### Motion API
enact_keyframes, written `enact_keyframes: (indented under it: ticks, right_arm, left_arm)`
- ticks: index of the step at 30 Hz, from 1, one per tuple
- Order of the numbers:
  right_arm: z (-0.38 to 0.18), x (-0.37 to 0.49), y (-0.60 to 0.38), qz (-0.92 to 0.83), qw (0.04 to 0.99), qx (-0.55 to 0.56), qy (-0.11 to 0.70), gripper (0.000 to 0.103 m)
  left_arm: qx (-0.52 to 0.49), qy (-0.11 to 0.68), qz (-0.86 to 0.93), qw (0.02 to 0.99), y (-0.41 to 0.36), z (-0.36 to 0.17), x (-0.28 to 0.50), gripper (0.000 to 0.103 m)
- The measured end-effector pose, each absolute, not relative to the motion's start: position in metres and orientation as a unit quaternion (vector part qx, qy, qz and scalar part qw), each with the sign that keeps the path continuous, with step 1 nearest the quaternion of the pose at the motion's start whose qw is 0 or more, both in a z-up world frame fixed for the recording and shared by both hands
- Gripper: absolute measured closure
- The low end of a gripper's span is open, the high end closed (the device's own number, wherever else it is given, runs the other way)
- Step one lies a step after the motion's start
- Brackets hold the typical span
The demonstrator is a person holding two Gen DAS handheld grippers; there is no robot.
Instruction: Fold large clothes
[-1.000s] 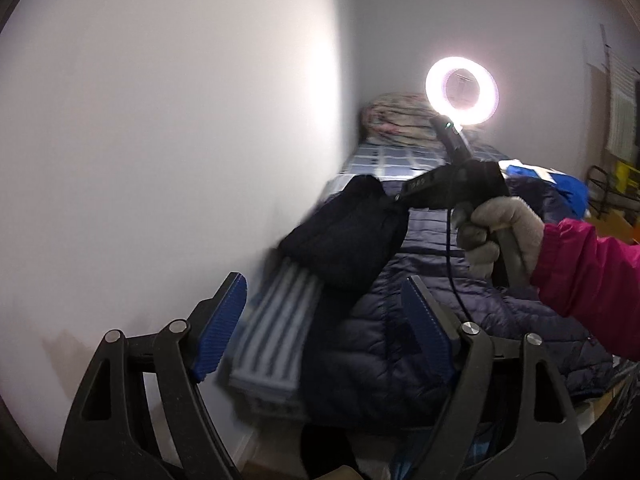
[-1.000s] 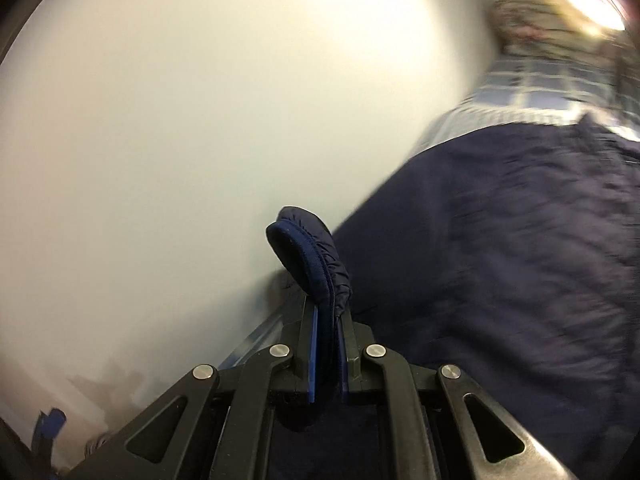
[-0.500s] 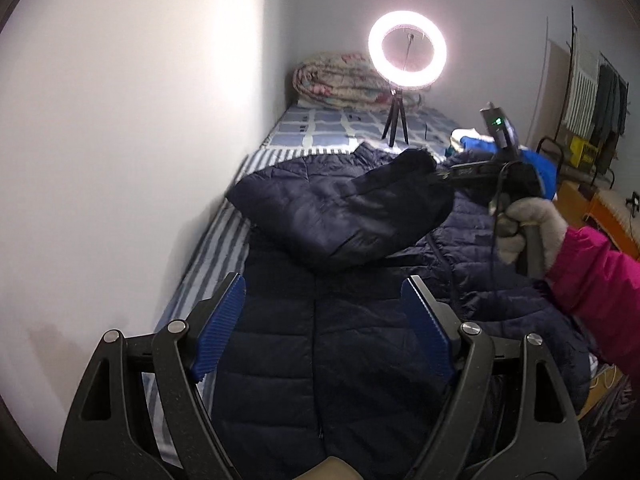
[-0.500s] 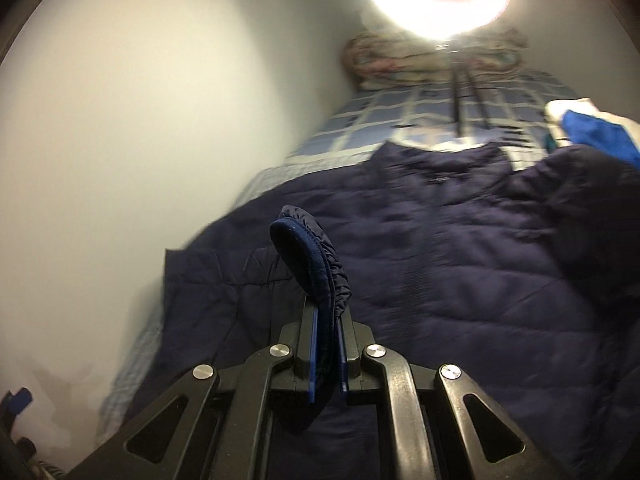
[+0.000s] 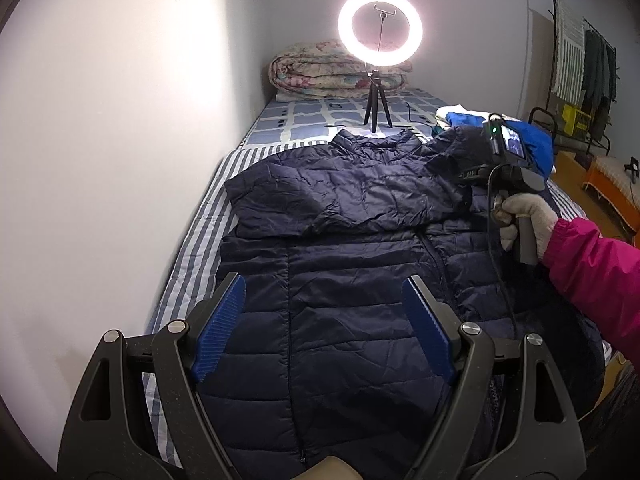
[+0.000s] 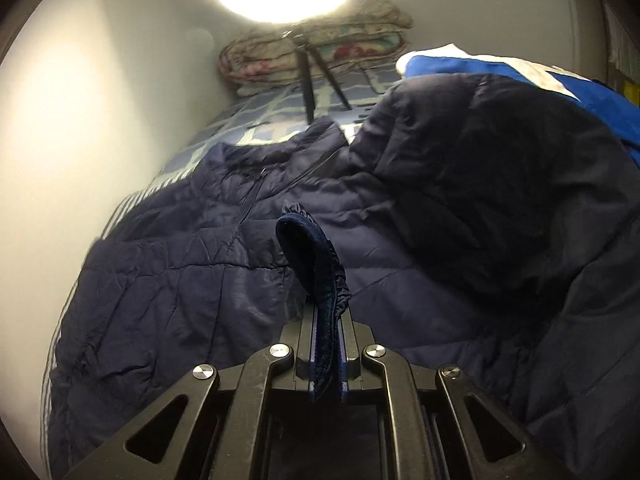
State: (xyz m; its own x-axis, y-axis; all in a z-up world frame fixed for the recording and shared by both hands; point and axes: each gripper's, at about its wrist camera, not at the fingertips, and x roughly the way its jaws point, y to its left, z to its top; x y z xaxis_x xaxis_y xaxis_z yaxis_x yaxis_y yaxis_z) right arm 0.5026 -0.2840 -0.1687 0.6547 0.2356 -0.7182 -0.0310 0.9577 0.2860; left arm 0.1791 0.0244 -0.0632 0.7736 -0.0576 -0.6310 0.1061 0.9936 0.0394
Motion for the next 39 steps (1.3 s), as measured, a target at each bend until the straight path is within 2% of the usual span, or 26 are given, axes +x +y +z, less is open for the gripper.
enact_keyframes:
  ticks: [6, 8, 9, 10, 12, 19, 31, 39]
  right_arm:
    - [-0.19, 0.519, -0.287, 0.038, 0.886, 0.092, 0.453, 0.097]
    - [-0.197, 0.522, -0.288, 0.025, 0.878, 0.086, 0.471, 0.093]
    - [-0.198, 0.522, -0.29, 0.018, 0.875, 0.084, 0.476, 0.084]
    - [-0.196, 0.521, -0.291, 0.017, 0.876, 0.081, 0.474, 0.079]
    - [-0.187, 0.517, -0.292, 0.022, 0.881, 0.073, 0.467, 0.074]
    - [-0.134, 0.476, -0.302, 0.073, 0.899, 0.072, 0.425, 0.068]
    - [-0.041, 0.337, -0.352, 0.097, 0.932, 0.049, 0.347, 0.054]
    - [-0.019, 0.229, -0.398, 0.063, 0.946, 0.019, 0.319, 0.053]
  left_arm:
    - [0.031, 0.337, -0.039, 0.94, 0.026, -0.064, 0.184, 0.02]
    - [0.03, 0.335, -0.039, 0.941, 0.026, -0.064, 0.185, 0.02]
    - [0.031, 0.334, -0.04, 0.941, 0.025, -0.064, 0.185, 0.02]
    - [0.032, 0.333, -0.04, 0.942, 0.024, -0.063, 0.184, 0.02]
    - [0.032, 0.33, -0.039, 0.943, 0.024, -0.062, 0.184, 0.02]
    - [0.028, 0.305, -0.042, 0.951, 0.018, -0.048, 0.178, 0.02]
    - [0.067, 0.254, -0.104, 0.959, -0.036, -0.033, 0.158, 0.02]
    - [0.094, 0.241, -0.168, 0.951, -0.089, -0.032, 0.145, 0.02]
